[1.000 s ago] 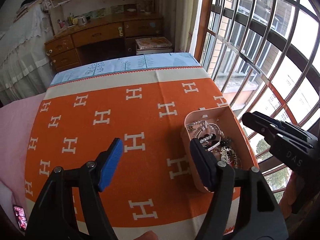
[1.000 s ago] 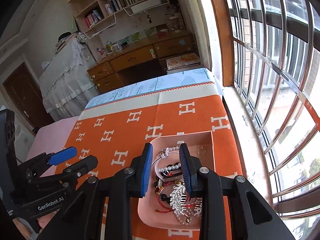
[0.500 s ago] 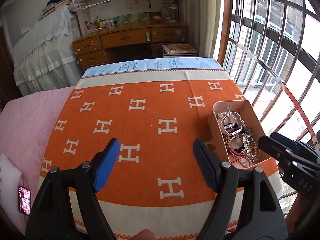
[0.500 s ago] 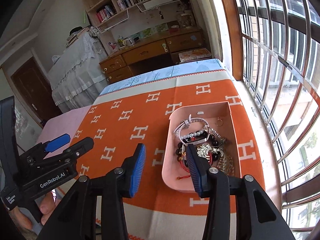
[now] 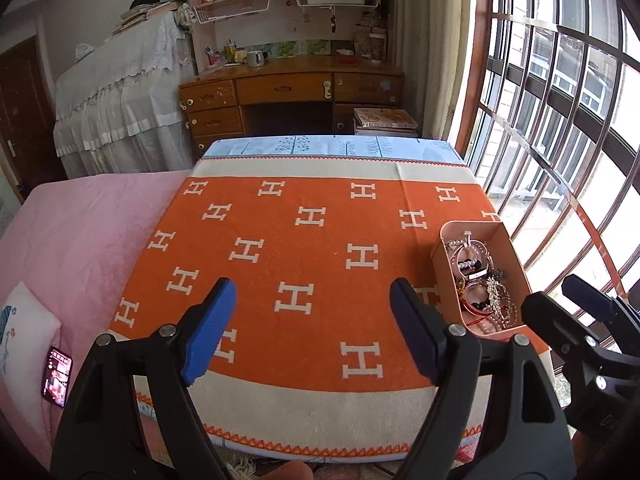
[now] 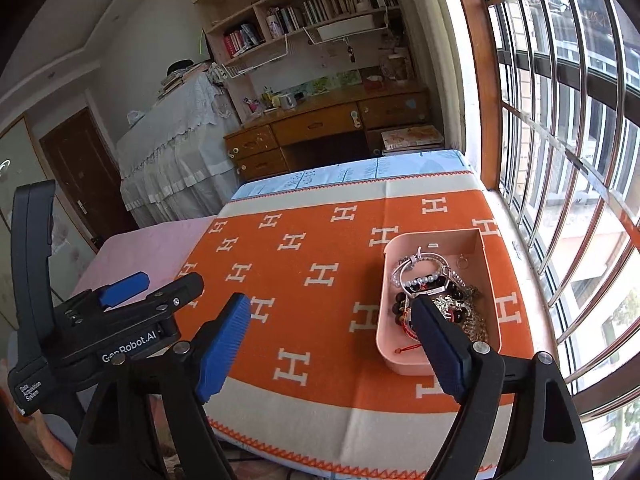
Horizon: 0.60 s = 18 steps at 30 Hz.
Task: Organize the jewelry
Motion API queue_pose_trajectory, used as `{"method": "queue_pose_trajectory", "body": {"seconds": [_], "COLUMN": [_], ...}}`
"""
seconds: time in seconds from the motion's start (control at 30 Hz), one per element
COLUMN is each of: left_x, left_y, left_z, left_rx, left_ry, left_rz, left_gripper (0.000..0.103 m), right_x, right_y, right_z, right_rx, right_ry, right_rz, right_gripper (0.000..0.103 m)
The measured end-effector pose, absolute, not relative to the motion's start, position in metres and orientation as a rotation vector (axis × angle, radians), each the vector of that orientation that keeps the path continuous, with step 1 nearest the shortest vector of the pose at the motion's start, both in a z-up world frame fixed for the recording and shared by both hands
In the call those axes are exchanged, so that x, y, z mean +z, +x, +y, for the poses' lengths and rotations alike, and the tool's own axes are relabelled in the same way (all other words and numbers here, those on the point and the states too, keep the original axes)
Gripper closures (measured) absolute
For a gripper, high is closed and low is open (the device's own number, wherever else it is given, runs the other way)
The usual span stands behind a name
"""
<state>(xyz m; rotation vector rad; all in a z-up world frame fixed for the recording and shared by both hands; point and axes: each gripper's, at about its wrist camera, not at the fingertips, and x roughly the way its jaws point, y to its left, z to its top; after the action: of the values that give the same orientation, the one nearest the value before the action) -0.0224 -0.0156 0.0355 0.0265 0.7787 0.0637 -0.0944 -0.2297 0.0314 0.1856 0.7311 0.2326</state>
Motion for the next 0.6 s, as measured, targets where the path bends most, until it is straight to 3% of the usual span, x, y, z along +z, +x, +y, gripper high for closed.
{"method": "queue_pose_trajectory", "body": {"seconds": [0.6], "left_x": [0.0342], "left_y": [-0.0296], "left_z": [-0.0184], "left_rx": [0.041], "left_ry": [0.032], "left_rz": [0.804], "left_gripper": [0.025], "right_x": [0.0363], "right_y": [-0.0951], "right_z": [-0.2193], "right_rx": [0.207], "right_ry": [0.174], "right_rz": [0.737], "right_gripper": [0.016]}}
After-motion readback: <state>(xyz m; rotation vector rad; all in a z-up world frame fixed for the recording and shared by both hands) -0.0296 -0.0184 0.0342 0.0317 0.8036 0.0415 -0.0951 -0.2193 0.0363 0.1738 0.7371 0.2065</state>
